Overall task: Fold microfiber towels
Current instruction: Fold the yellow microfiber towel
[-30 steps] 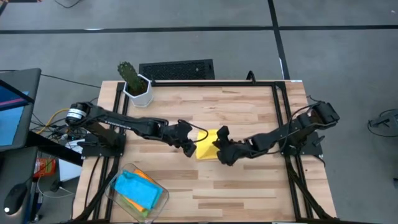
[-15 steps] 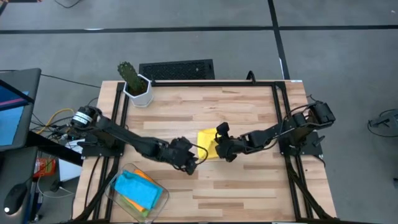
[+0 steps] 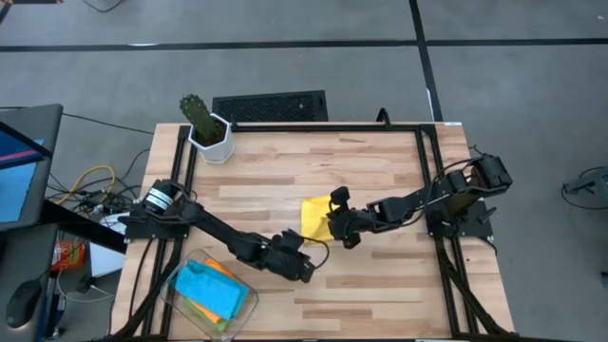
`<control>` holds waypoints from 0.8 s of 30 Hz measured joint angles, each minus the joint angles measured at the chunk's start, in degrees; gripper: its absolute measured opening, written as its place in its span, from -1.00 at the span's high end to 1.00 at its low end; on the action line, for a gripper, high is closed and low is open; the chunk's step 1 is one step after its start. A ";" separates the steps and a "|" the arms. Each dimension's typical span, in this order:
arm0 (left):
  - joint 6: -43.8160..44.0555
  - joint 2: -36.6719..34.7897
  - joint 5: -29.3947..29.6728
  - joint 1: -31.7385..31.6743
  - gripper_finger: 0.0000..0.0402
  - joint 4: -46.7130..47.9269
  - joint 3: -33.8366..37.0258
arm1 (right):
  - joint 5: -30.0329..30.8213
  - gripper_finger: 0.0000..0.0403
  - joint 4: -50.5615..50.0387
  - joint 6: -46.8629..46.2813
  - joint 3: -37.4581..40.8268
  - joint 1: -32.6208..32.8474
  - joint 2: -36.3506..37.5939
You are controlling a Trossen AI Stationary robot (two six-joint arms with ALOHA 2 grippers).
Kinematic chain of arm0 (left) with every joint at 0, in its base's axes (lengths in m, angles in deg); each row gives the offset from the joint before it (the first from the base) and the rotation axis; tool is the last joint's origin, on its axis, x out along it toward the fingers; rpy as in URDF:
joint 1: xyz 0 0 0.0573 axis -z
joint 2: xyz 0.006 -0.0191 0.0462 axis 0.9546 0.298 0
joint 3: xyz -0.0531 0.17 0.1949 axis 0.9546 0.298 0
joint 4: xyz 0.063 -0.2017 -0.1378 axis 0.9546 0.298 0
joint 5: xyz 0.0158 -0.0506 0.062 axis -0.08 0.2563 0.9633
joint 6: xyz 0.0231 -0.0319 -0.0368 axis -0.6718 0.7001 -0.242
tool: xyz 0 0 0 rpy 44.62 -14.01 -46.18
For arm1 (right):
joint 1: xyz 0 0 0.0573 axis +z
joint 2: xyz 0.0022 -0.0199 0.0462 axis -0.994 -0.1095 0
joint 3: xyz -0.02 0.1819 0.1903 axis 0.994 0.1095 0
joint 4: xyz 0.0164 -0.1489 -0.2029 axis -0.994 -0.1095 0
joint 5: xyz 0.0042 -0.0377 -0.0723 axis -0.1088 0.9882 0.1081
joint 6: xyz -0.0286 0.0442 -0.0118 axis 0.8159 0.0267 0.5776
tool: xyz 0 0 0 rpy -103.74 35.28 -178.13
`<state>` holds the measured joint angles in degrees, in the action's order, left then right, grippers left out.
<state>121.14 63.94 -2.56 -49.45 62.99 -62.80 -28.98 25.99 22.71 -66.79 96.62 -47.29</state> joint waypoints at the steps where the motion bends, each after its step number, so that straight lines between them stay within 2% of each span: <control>1: 0.79 0.32 0.93 0.03 0.99 1.33 -0.39 | 0.03 0.94 -0.13 -0.98 -0.01 0.00 0.01; 7: 5.71 0.25 9.23 -0.08 1.00 6.61 -0.58 | 0.07 0.93 -0.14 -5.90 -0.01 0.21 0.00; 11: 5.89 0.25 11.74 -0.23 1.00 6.68 -0.63 | 0.08 0.94 -0.56 -5.94 -0.25 0.17 0.00; 20: 7.00 0.23 10.77 -2.18 1.00 12.68 -0.06 | 0.07 0.94 -1.47 -6.36 -1.61 -0.05 0.00; 22: 6.94 0.23 9.66 -2.29 1.00 10.18 -0.06 | 0.07 0.94 -1.79 -6.36 -1.61 -0.35 0.00; 24: 2.37 0.23 6.80 -2.01 1.00 5.20 -0.06 | 0.06 0.93 -2.16 -6.36 -1.61 -0.77 0.00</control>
<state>123.51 64.16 4.24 -51.46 68.19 -62.86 -28.92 23.83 16.35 -68.40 95.85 -47.29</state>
